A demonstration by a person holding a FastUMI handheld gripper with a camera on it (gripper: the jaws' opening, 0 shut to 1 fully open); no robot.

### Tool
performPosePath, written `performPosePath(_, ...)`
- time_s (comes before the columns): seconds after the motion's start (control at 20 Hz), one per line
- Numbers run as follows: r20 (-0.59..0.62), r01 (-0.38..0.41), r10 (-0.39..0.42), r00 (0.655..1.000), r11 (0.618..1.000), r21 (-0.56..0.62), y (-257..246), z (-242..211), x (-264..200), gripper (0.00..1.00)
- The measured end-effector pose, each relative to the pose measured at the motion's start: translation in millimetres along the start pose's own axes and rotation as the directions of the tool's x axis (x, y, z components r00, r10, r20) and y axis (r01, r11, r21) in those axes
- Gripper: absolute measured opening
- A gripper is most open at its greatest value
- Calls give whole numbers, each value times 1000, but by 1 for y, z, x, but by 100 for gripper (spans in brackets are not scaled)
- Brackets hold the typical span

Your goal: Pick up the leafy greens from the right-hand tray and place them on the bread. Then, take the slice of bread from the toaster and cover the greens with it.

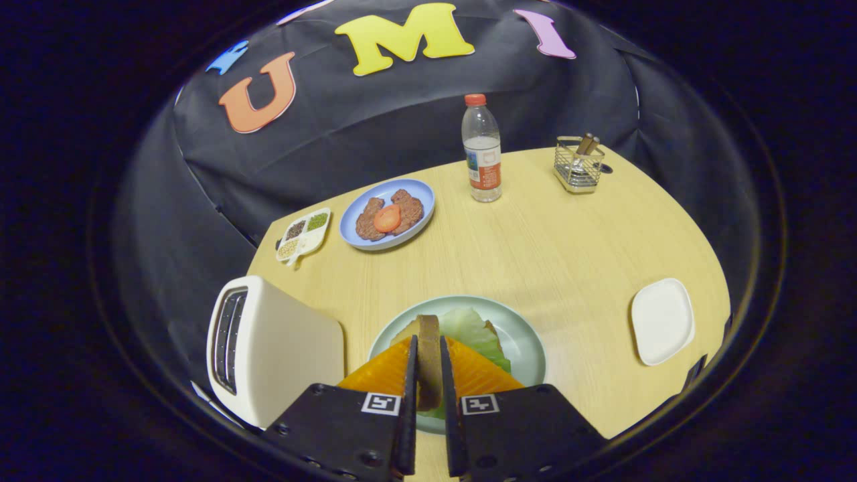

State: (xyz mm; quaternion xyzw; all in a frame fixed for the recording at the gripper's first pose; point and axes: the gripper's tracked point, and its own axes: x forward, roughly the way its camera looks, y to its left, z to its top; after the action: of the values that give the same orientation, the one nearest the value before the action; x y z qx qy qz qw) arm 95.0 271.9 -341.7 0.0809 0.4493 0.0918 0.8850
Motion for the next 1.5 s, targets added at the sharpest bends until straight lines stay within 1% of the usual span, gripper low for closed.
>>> performPosePath(0.1, 11, -48, 48, 999, 999, 24, 1, 4, -5, 18)
performPosePath(0.15, 9, -52, 52, 999, 998, 23, -3, 3, -5, 18)
performPosePath(0.2, 5, -38, 38, 999, 999, 20, -11, 1, -4, 18)
performPosePath(0.35, -1, -13, 13, 1000, 998, 64, -32, -1, 4, 18)
performPosePath(0.5, -38, 52, -50, 998, 997, 52, -58, -14, 19, 19)
performPosePath(0.55, -41, 61, -59, 997, 997, 48, -63, -17, 27, 30)
performPosePath(0.6, -45, 65, -63, 997, 997, 45, -66, -19, 31, 30)
performPosePath(0.65, -47, 76, -74, 996, 996, 38, -71, -21, 36, 35)
performPosePath(0.75, -61, 73, -72, 996, 997, 20, -74, -25, 39, 39)
performPosePath(0.9, -37, 63, -64, 997, 998, -31, -72, -22, 33, 44)
performPosePath(0.95, -28, 48, -49, 998, 998, -47, -69, -21, 28, 54)
performPosePath(1.0, -16, 39, -41, 999, 997, -73, -67, -18, 21, 64)
performPosePath(1.05, 2, 32, -32, 999, 995, -95, -64, -14, 13, 71)
performPosePath(1.15, 37, 9, -4, 999, 991, -134, -55, -5, -5, 82)
performPosePath(1.2, 57, 4, 4, 998, 989, -150, -52, 1, -17, 81)
performPosePath(1.35, 123, -18, 41, 992, 983, -184, -39, 17, -60, 92)
performPosePath(1.45, 192, -8, 52, 980, 975, -221, -36, 34, -93, 97)
performPosePath(1.5, 230, 7, 50, 972, 970, -242, -38, 43, -110, 97)
